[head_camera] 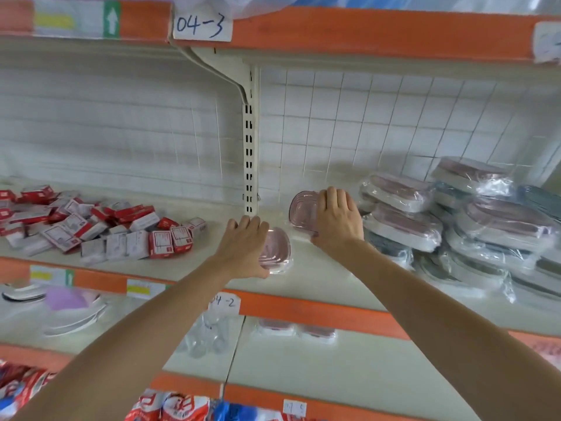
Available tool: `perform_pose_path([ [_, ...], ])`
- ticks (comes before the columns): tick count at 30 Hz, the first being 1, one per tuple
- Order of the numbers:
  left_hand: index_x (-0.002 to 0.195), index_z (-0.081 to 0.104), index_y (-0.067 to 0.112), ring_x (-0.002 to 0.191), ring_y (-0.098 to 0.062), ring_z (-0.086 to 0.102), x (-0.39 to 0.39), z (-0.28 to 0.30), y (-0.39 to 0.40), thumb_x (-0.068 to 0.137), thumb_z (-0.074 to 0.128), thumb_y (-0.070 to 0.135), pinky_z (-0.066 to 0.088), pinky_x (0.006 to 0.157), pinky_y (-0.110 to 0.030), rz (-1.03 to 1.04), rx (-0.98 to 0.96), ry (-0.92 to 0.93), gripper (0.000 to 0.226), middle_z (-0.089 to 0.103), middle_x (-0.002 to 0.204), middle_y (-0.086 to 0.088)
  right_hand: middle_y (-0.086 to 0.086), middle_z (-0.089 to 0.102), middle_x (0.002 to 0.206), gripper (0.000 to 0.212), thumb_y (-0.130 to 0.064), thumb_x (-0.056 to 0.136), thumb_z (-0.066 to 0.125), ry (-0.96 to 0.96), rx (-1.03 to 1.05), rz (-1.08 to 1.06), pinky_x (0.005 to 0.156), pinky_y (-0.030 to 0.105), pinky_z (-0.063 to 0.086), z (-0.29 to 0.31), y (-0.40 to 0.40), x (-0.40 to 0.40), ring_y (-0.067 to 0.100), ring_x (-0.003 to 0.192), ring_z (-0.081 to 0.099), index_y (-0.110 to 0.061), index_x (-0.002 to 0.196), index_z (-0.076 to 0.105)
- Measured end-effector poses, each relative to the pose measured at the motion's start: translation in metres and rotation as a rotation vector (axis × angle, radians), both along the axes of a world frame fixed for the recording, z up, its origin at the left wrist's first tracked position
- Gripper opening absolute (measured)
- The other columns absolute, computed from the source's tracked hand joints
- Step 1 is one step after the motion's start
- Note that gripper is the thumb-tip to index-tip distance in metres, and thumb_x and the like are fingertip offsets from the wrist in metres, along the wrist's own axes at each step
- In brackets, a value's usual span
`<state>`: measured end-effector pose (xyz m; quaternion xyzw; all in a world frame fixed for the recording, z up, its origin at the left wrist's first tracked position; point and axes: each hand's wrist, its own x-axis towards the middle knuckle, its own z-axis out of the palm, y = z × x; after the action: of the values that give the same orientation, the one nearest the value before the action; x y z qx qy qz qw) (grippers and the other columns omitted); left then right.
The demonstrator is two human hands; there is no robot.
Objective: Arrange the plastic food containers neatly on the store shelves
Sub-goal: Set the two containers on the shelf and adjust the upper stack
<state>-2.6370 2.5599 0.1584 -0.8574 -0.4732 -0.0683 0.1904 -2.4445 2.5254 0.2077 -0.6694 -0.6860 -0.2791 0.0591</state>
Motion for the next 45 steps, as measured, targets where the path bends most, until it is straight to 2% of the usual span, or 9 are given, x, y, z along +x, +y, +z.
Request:
perform_pose_path([
  [6,0.116,0.04,0.014,0.102,-0.022,0.037,0.011,0.005,-0.061,0.058,0.063,0.066,0.027,0.081,-0.034,0.001,0.035,-0.044,0.082,0.041,0.113,-0.002,0.014,0.039,0.126,0.079,-0.035,0.074,0.068,-0.07,-0.01,0.018,0.107,0.036,0.023,-0.004,-0.077,0.018,0.03,0.114,0.039,0.002,0.132,0.03],
  [11,0.115,0.042,0.015,0.102,-0.023,0.04,0.02,-0.01,-0.123,0.056,0.06,0.077,0.029,0.082,-0.036,-0.005,0.0,-0.017,0.088,0.045,0.113,-0.001,0.015,0.039,0.126,0.078,-0.036,0.075,0.066,-0.036,-0.074,0.033,0.109,0.036,0.02,-0.019,-0.136,0.031,0.031,0.114,0.039,0.002,0.133,0.03],
  [16,0.127,0.038,0.015,0.11,-0.022,0.04,0.023,-0.031,-0.169,0.058,0.068,0.062,0.03,0.087,-0.036,-0.024,-0.113,0.036,0.088,0.044,0.124,-0.001,0.012,0.041,0.125,0.076,-0.041,0.075,0.064,-0.015,-0.176,0.045,0.107,0.034,0.023,-0.052,-0.191,0.037,0.028,0.113,0.04,-0.001,0.131,0.033],
  [22,0.136,0.032,0.014,0.126,-0.025,0.032,0.027,-0.076,-0.21,0.065,0.072,0.056,0.029,0.101,-0.039,-0.014,-0.271,0.095,0.092,0.033,0.14,-0.006,0.011,0.036,0.13,0.083,-0.046,0.074,0.065,0.0,-0.343,0.063,0.117,0.038,0.013,-0.106,-0.233,0.047,0.029,0.121,0.036,-0.003,0.135,0.028],
  [25,0.134,0.036,0.012,0.127,-0.028,0.03,0.025,-0.103,-0.221,0.067,0.072,0.057,0.032,0.101,-0.039,-0.004,-0.328,0.122,0.088,0.022,0.146,-0.013,0.01,0.035,0.133,0.086,-0.051,0.077,0.063,0.038,-0.442,0.064,0.117,0.038,0.013,-0.14,-0.242,0.05,0.027,0.123,0.036,-0.003,0.138,0.025],
  [29,0.13,0.039,0.013,0.117,-0.024,0.036,0.022,-0.151,-0.227,0.068,0.071,0.06,0.038,0.095,-0.036,0.01,-0.437,0.138,0.084,0.034,0.127,-0.008,0.011,0.036,0.134,0.093,-0.059,0.077,0.058,0.11,-0.558,0.042,0.114,0.036,0.015,-0.197,-0.249,0.052,0.027,0.123,0.035,0.0,0.14,0.024],
  [34,0.13,0.038,0.012,0.119,-0.024,0.038,0.019,-0.216,-0.226,0.067,0.073,0.055,0.038,0.096,-0.036,0.052,-0.573,0.09,0.084,0.034,0.13,-0.008,0.011,0.035,0.136,0.095,-0.057,0.074,0.065,0.187,-0.708,0.02,0.111,0.032,0.018,-0.268,-0.249,0.054,0.026,0.126,0.033,-0.002,0.14,0.025],
  [41,0.132,0.034,0.01,0.117,-0.026,0.043,0.024,-0.275,-0.18,0.068,0.073,0.05,0.038,0.097,-0.036,0.038,-0.566,0.03,0.085,0.04,0.13,-0.008,0.01,0.04,0.131,0.084,-0.06,0.076,0.062,0.359,-0.642,-0.053,0.106,0.033,0.024,-0.331,-0.207,0.057,0.028,0.122,0.036,-0.007,0.135,0.031],
  [45,0.124,0.041,0.011,0.112,-0.025,0.047,0.036,-0.301,-0.135,0.071,0.073,0.043,0.034,0.097,-0.033,0.022,-0.535,-0.006,0.07,0.046,0.123,-0.007,0.011,0.04,0.132,0.076,-0.057,0.078,0.061,0.382,-0.584,-0.076,0.111,0.035,0.02,-0.359,-0.173,0.061,0.029,0.123,0.036,-0.007,0.13,0.036],
])
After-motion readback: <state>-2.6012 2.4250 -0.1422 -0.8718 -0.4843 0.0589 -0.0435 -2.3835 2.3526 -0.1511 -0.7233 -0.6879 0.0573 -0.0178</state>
